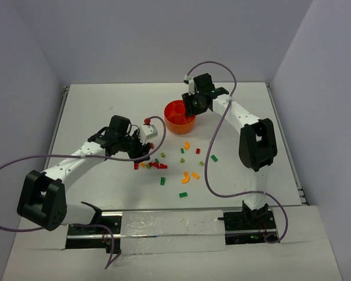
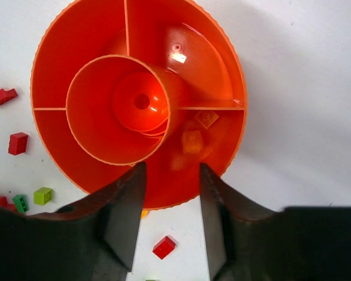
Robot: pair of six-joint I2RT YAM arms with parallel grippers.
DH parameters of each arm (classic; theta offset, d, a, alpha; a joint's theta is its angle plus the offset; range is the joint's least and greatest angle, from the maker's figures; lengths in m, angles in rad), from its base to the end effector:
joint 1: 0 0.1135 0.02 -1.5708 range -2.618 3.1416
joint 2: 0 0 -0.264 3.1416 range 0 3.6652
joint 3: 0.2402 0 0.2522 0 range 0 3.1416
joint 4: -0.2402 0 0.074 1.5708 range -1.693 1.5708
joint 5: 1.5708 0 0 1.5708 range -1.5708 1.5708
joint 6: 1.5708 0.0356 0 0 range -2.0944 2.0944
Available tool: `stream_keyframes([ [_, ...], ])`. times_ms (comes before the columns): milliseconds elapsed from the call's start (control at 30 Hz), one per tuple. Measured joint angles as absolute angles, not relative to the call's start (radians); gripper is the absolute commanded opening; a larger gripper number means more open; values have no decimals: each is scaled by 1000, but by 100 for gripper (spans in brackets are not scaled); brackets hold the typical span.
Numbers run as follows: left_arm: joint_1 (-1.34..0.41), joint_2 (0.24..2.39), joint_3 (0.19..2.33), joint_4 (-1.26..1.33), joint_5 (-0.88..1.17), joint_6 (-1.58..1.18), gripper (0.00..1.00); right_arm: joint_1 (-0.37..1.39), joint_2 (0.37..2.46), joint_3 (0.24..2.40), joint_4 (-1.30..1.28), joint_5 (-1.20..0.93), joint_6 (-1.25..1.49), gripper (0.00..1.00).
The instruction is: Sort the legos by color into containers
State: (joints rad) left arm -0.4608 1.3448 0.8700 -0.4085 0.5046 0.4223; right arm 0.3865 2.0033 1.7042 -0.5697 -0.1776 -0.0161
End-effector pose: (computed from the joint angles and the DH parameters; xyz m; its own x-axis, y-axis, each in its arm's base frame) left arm 0.2368 -0.1368 0.2309 -0.3592 0.5789 -0.7320 0.8894 0.4499 -0.0807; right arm 0.4171 0.1765 0.2551 -0.6995 -0.3018 -0.6478 -0.4880 0.8639 0.1245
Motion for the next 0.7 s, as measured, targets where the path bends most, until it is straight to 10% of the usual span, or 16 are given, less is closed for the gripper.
stream_keyframes([
  [700, -683, 1335, 882, -730, 613, 987, 61, 382, 1889, 1615, -585, -168, -12, 92],
])
